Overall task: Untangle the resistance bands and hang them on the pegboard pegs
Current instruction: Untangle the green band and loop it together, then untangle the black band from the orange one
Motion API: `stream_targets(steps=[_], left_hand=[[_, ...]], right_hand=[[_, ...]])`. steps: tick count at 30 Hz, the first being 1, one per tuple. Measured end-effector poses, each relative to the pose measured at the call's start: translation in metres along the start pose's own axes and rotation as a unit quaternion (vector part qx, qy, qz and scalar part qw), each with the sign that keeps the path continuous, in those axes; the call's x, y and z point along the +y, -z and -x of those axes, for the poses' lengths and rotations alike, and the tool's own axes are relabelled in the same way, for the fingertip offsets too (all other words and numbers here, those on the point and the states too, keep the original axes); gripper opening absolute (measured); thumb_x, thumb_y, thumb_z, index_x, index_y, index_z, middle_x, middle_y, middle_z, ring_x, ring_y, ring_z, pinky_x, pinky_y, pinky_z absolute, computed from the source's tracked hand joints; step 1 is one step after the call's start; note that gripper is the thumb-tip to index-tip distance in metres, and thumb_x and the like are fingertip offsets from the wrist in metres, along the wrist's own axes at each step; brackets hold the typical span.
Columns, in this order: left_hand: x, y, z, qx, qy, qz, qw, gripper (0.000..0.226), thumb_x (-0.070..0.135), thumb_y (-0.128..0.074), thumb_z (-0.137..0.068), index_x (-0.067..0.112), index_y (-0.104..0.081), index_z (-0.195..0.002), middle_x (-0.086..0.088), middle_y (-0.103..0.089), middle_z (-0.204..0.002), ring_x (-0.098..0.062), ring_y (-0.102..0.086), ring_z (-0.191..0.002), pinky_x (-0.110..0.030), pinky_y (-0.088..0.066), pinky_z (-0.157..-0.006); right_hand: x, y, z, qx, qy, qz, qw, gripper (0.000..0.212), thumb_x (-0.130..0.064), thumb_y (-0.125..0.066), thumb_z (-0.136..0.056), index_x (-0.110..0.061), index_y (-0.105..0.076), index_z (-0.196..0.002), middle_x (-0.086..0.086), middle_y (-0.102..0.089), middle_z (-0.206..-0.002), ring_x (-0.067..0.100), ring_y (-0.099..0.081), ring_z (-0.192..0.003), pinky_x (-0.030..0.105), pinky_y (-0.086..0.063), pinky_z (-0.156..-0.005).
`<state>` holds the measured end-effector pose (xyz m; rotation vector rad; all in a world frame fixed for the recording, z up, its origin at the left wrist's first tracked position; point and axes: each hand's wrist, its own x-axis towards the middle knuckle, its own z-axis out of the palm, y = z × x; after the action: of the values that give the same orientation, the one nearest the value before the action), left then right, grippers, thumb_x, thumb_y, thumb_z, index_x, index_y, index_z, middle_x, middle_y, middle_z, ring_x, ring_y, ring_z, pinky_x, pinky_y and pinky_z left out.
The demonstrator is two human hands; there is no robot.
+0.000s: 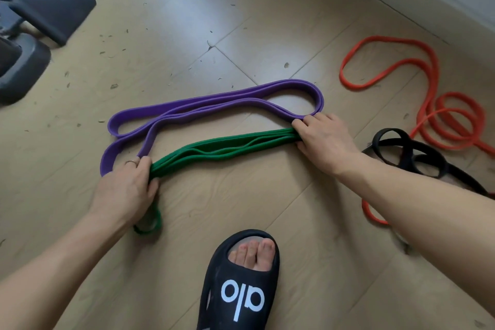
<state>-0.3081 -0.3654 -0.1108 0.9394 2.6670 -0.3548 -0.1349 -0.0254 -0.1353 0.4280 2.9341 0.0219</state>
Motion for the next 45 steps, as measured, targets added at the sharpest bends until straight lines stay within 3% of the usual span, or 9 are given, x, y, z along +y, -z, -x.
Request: stream_targets(steps=[8, 14, 18, 27, 30, 33, 36, 41, 45], left_hand=[[0.016, 0.021, -0.011, -0.055, -0.030, -0.148, 0.987, 0.064, 0.067, -0.067, -0.078, 0.018, -0.056, -0.116, -0.008, -0.059, -0.117, -0.025, -0.056, -0.105, -0.033, -0.052, -0.078], [0.112, 0.075, -0.027, 0.007, -0.146, -0.073, 0.987, 0.064, 0.056, -0.061, -0.088, 0.015, -0.049, -0.135, -0.013, -0.056, -0.128, -0.029, -0.056, -0.113, -0.039, -0.051, -0.090], [0.211, 0.092, -0.024, 0.033, -0.264, 0.026, 0.964, 0.054, 0.047, -0.060, -0.089, 0.014, -0.051, -0.131, -0.013, -0.056, -0.123, -0.032, -0.054, -0.112, -0.044, -0.048, -0.093], [0.324, 0.087, 0.009, 0.010, -0.383, -0.010, 0.923, 0.050, 0.044, -0.054, -0.092, 0.015, -0.046, -0.132, -0.010, -0.054, -0.126, -0.029, -0.053, -0.111, -0.039, -0.045, -0.094], [0.328, 0.102, 0.023, 0.015, -0.396, 0.028, 0.918, 0.060, 0.043, -0.057, -0.092, 0.014, -0.038, -0.141, -0.009, -0.052, -0.127, -0.029, -0.053, -0.114, -0.037, -0.045, -0.095], [0.326, 0.139, 0.045, -0.006, -0.402, 0.106, 0.909, 0.080, 0.044, -0.062, -0.092, 0.016, -0.022, -0.156, -0.009, -0.047, -0.142, -0.028, -0.050, -0.127, -0.036, -0.041, -0.105], [0.328, 0.194, 0.075, -0.064, -0.401, 0.173, 0.898, 0.097, 0.045, -0.071, -0.088, 0.024, -0.010, -0.161, -0.008, -0.039, -0.156, -0.024, -0.041, -0.141, -0.034, -0.036, -0.112], [0.340, 0.295, 0.132, -0.103, -0.425, 0.266, 0.859, 0.130, 0.063, -0.082, -0.056, 0.036, -0.007, -0.159, 0.003, -0.035, -0.160, -0.015, -0.037, -0.145, -0.036, -0.032, -0.120], [0.349, 0.353, 0.195, -0.117, -0.449, 0.378, 0.801, 0.089, 0.052, -0.087, -0.055, 0.039, -0.048, -0.134, 0.012, -0.063, -0.131, -0.005, -0.058, -0.124, -0.036, -0.045, -0.111]], right_hand=[[-0.009, 0.002, 0.013, 0.019, -0.070, -0.044, 0.996, 0.046, -0.028, -0.063, -0.088, -0.017, -0.051, -0.131, 0.011, -0.063, -0.118, 0.033, -0.056, -0.111, 0.042, -0.040, -0.098], [0.048, 0.011, 0.074, 0.128, -0.197, -0.114, 0.965, 0.032, -0.030, -0.061, -0.092, -0.009, -0.060, -0.116, 0.014, -0.063, -0.106, 0.037, -0.060, -0.097, 0.045, -0.045, -0.084], [0.089, 0.009, 0.117, 0.027, -0.343, -0.162, 0.925, 0.043, -0.040, -0.061, -0.095, -0.011, -0.053, -0.125, 0.013, -0.060, -0.123, 0.035, -0.055, -0.116, 0.044, -0.044, -0.093], [0.095, 0.007, 0.138, -0.082, -0.260, -0.055, 0.961, 0.026, -0.029, -0.046, -0.104, -0.020, -0.068, -0.117, 0.003, -0.064, -0.119, 0.027, -0.050, -0.118, 0.039, -0.038, -0.098], [0.104, 0.041, 0.156, -0.034, -0.339, -0.284, 0.896, 0.022, -0.030, -0.048, -0.104, -0.017, -0.065, -0.100, 0.006, -0.066, -0.100, 0.030, -0.057, -0.102, 0.039, -0.043, -0.083], [0.116, 0.096, 0.181, 0.016, -0.385, -0.536, 0.752, 0.025, -0.019, -0.054, -0.099, -0.013, -0.055, -0.075, 0.004, -0.056, -0.072, 0.020, -0.058, -0.066, 0.028, -0.042, -0.058], [0.124, 0.162, 0.210, 0.079, -0.392, -0.655, 0.641, 0.018, -0.019, -0.055, -0.096, -0.009, -0.064, -0.084, 0.013, -0.063, -0.078, 0.025, -0.063, -0.071, 0.035, -0.058, -0.071], [0.105, 0.278, 0.274, 0.192, -0.364, -0.733, 0.542, 0.041, -0.028, -0.048, -0.103, -0.018, -0.047, -0.063, -0.003, -0.046, -0.047, 0.014, -0.043, -0.041, 0.029, -0.040, -0.054], [0.077, 0.350, 0.329, 0.270, -0.327, -0.726, 0.542, 0.041, -0.028, -0.051, -0.101, -0.018, -0.044, -0.062, 0.000, -0.042, -0.052, 0.015, -0.037, -0.043, 0.028, -0.032, -0.049]])
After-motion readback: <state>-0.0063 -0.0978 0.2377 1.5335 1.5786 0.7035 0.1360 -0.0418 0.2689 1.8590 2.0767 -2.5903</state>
